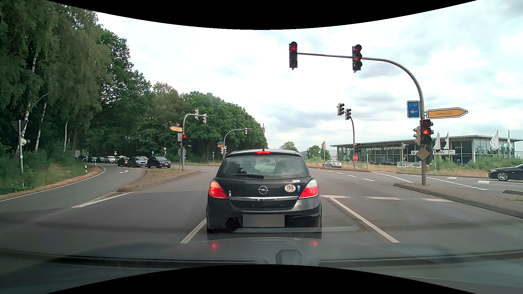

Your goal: Follow the waypoints while adhering to traffic rules and regulations

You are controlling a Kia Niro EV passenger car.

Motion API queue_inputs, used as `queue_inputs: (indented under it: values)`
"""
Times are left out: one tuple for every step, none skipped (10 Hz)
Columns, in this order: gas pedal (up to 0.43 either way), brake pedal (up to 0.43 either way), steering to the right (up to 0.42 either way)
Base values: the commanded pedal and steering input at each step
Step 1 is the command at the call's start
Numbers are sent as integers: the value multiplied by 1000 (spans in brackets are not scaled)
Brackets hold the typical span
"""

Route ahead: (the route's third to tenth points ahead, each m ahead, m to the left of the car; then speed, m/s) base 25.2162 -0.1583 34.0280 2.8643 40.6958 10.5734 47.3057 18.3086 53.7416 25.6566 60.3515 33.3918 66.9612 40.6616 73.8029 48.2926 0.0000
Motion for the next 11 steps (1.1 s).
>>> queue_inputs:
  values:
    - [0,226,-4]
    - [0,232,-4]
    - [0,232,-4]
    - [0,226,-4]
    - [0,232,-4]
    - [0,232,-4]
    - [0,232,-4]
    - [0,232,-4]
    - [0,232,-4]
    - [0,232,-4]
    - [0,226,-4]
